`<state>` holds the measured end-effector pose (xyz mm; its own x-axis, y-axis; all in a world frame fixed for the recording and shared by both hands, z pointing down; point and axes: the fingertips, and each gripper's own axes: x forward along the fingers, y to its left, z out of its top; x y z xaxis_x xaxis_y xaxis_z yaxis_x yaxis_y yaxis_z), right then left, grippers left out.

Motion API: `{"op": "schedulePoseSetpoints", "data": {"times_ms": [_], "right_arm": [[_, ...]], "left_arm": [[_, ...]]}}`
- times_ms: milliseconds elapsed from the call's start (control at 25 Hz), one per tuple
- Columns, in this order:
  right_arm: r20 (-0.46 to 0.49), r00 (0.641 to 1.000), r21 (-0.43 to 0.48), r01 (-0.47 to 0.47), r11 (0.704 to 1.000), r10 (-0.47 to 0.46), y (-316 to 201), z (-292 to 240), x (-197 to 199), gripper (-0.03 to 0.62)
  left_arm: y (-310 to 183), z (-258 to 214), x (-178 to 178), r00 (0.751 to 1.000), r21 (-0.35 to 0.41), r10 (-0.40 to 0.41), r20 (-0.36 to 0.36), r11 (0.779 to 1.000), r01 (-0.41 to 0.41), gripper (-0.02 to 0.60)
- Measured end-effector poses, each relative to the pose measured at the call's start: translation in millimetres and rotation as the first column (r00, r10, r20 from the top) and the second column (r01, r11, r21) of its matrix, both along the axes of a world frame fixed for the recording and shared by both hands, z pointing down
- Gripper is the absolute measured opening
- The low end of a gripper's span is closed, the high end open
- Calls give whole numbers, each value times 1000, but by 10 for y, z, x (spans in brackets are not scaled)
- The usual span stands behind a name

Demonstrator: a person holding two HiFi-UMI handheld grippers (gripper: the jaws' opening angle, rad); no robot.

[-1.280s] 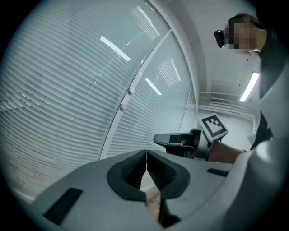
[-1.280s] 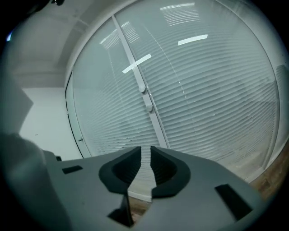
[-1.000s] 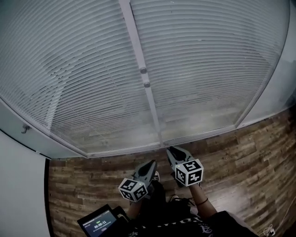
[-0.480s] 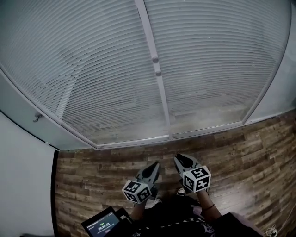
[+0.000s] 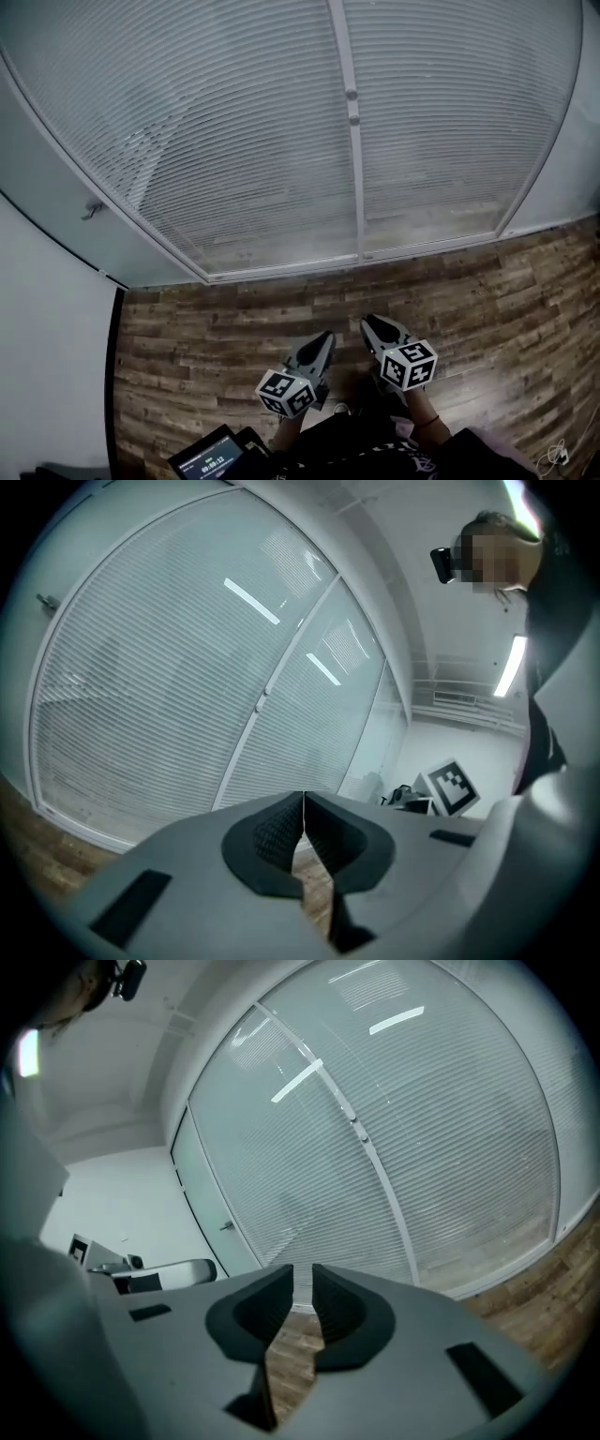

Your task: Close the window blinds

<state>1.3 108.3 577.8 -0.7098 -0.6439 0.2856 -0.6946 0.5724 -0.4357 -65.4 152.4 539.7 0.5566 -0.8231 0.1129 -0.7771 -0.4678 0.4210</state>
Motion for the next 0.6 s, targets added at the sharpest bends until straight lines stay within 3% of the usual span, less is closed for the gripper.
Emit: {"op": "schedulePoseSetpoints", "data": {"times_ms": [280, 600], "right_arm": [[-5, 999, -52, -47, 998, 47, 1045, 132, -162, 74], [-27, 997, -16, -72, 997, 72, 1541, -81, 57, 74]], "left_arm": [[915, 127, -335, 999, -27, 5, -34, 1000, -5, 5], [1349, -2, -126, 998, 4, 42, -53, 999, -42, 5]]}}
